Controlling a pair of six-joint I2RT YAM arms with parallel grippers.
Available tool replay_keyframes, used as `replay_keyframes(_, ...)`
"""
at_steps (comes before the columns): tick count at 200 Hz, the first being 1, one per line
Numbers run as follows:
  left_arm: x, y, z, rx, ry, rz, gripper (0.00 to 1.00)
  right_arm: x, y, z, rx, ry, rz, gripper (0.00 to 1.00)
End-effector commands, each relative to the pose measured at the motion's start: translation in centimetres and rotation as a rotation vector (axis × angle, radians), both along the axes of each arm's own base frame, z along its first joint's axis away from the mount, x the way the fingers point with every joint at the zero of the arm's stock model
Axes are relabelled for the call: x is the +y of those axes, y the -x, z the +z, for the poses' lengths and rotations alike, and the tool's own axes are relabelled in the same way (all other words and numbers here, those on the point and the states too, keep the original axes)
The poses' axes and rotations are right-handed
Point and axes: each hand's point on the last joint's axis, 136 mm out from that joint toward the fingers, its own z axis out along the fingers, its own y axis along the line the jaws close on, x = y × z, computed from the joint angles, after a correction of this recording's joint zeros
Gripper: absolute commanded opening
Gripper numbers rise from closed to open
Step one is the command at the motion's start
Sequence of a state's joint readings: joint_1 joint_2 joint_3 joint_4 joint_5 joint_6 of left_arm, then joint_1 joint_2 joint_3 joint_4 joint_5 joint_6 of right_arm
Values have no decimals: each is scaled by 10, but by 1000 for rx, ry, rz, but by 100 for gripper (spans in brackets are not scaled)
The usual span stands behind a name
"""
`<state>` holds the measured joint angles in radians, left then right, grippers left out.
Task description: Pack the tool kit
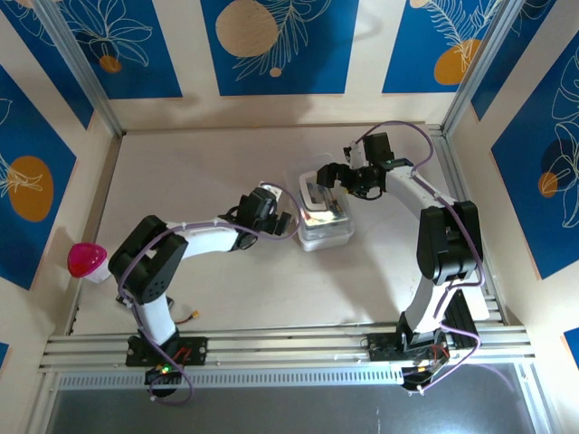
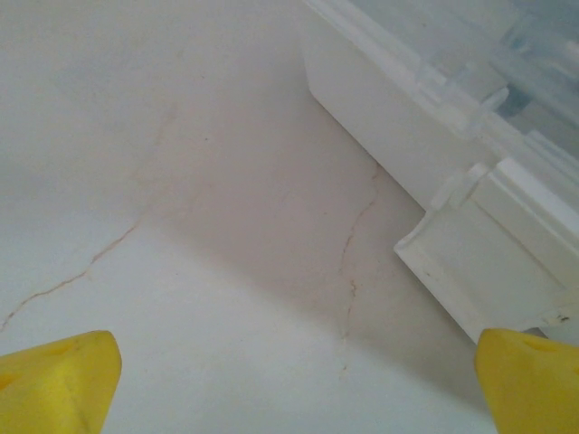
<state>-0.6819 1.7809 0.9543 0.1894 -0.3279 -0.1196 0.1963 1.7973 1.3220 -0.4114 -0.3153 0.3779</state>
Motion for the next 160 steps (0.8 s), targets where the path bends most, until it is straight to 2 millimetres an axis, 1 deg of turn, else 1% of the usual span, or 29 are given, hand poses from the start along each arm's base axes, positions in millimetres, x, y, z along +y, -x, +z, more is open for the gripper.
replay_keyframes(1, 7, -7, 19, -43, -17, 15, 100, 22, 21, -14, 78, -51, 83, 99)
replay_keyframes(15, 7, -6, 17, -36, -21, 7, 100, 22, 21, -15, 78, -51, 83, 99)
replay_keyframes(31, 1, 1, 12, -28, -6, -49, 100, 22, 23, -17, 82, -50, 84, 99)
replay_keyframes(56, -17, 19, -6, -50, 24, -230, 100, 21, 24, -19, 83, -52, 86, 99)
replay_keyframes(81, -26, 29, -25, -53, 47, -309, 100, 22, 24, -20, 87, -58, 88, 99)
replay_keyframes(95, -28, 29, -35, -39, 60, -309, 100, 23, 24, -21, 87, -59, 91, 99)
replay_keyframes(115, -35, 28, -43, -44, 96, -316, 100, 24, 26, -22, 91, -58, 95, 99)
replay_keyframes(138, -40, 20, -51, -34, 102, -300, 100, 23, 27, -22, 96, -53, 94, 99)
replay_keyframes(160, -37, 8, -55, -31, 79, -244, 100, 23, 28, -21, 97, -52, 95, 99)
